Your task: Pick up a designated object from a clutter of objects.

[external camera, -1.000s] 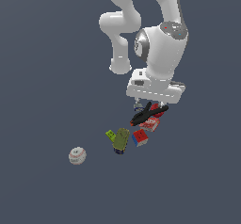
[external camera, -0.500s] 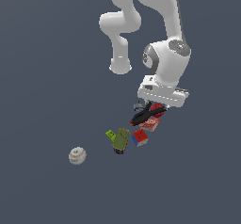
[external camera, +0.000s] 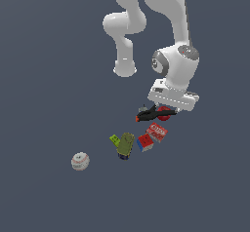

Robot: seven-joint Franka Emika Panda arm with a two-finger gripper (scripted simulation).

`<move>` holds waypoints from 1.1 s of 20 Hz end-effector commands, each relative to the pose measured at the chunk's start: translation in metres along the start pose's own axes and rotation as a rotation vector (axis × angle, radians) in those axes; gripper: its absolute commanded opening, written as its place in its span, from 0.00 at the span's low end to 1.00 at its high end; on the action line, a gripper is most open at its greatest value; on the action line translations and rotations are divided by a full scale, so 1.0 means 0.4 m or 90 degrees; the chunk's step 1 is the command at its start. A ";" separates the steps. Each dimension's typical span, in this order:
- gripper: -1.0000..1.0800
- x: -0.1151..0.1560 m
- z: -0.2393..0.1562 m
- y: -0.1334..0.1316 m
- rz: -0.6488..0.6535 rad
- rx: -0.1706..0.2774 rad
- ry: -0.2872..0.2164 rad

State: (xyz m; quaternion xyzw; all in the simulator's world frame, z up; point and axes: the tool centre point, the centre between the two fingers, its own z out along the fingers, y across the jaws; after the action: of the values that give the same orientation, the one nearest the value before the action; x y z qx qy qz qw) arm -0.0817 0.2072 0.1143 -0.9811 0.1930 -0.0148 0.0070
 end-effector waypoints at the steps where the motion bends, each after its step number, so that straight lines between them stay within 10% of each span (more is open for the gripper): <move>1: 0.96 -0.037 0.038 0.014 0.004 -0.013 -0.016; 22: 0.96 -0.048 0.155 0.015 0.007 -0.012 -0.016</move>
State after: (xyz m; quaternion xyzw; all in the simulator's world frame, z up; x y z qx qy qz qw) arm -0.0992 0.2097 0.0563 -0.9802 0.1981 -0.0009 0.0007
